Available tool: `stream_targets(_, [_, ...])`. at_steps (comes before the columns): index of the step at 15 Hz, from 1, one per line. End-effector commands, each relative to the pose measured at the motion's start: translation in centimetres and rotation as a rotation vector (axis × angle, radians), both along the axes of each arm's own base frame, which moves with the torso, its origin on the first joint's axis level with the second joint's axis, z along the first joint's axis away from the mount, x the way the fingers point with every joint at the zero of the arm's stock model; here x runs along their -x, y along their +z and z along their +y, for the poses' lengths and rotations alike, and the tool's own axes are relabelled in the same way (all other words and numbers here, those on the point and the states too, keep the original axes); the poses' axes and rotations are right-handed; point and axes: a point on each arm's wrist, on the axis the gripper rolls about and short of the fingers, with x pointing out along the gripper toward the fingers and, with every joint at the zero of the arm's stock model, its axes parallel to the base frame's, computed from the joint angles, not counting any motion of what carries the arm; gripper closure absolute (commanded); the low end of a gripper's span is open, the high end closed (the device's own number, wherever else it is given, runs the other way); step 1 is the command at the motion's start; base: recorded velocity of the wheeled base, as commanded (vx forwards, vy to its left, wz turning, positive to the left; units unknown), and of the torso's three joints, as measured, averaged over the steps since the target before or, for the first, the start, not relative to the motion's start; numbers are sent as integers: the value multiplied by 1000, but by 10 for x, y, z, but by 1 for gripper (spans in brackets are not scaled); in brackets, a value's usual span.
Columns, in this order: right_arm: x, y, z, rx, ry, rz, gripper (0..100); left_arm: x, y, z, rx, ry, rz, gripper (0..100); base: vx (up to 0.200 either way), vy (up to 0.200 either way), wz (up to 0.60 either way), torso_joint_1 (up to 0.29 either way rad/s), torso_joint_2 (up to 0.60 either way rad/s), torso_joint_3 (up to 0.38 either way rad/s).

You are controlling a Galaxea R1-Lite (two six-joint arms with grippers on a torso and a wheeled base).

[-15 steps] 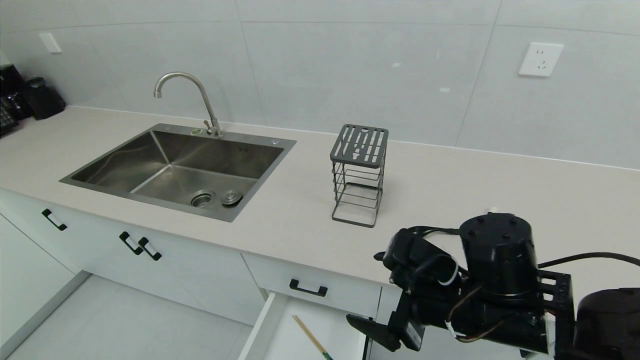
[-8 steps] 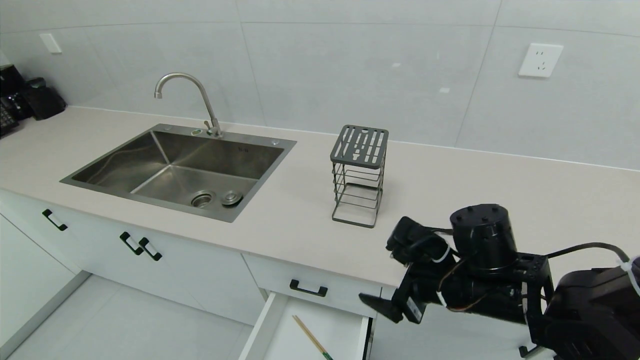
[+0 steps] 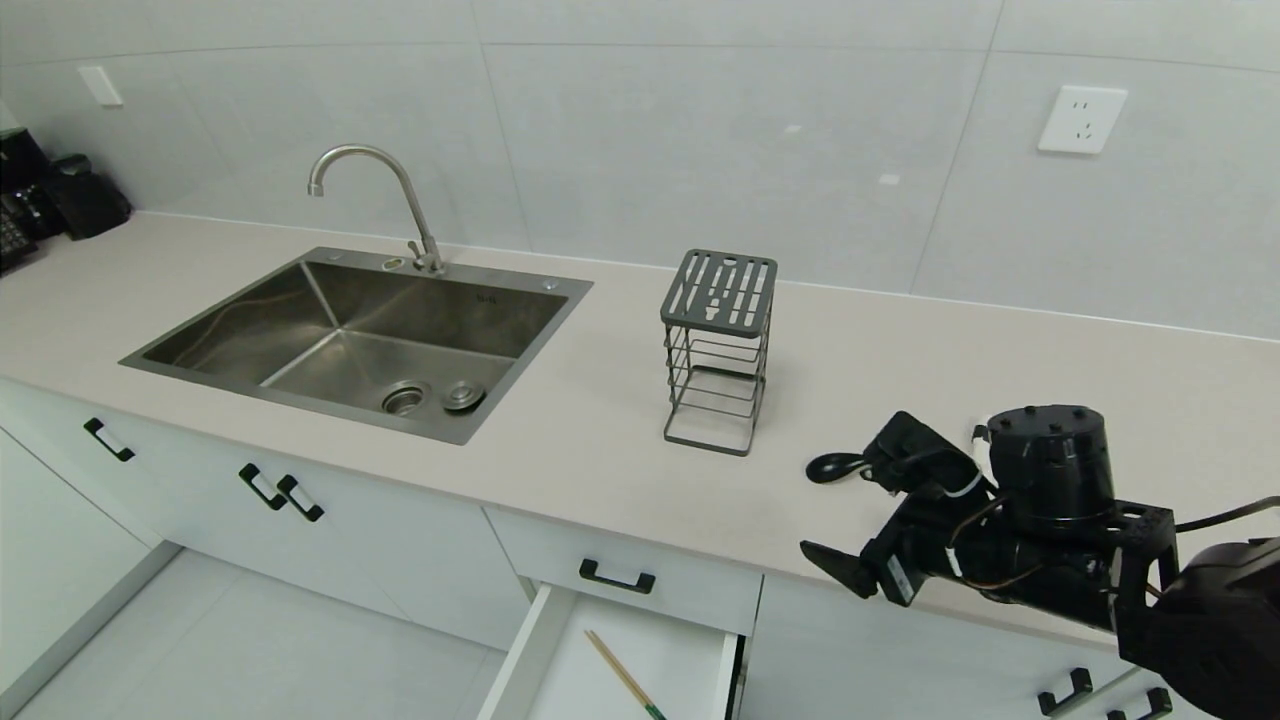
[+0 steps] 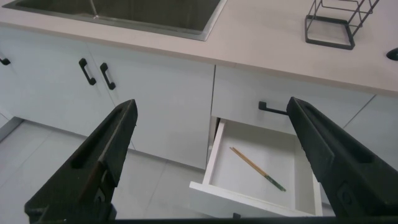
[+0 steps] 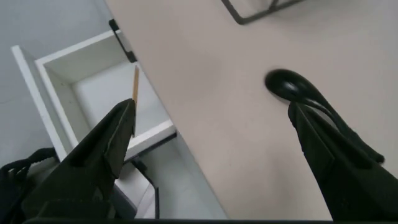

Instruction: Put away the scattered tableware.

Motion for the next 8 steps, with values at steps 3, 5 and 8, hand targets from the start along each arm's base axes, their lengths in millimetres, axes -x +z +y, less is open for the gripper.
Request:
stream_targets(3, [4,1,-33,9,-101,-6,0,0,0,0,1,-1,0,0,0,0,0,0,0,0])
stream_targets(5, [5,4,-44,17,-124,-20,0,0,0,0,1,0,0,0,0,0,0,0,0,0])
stream_targets(8, [1,-1,-78,69,-179,-23,0,0,0,0,1,2,0,0,0,0,0,0,0,0])
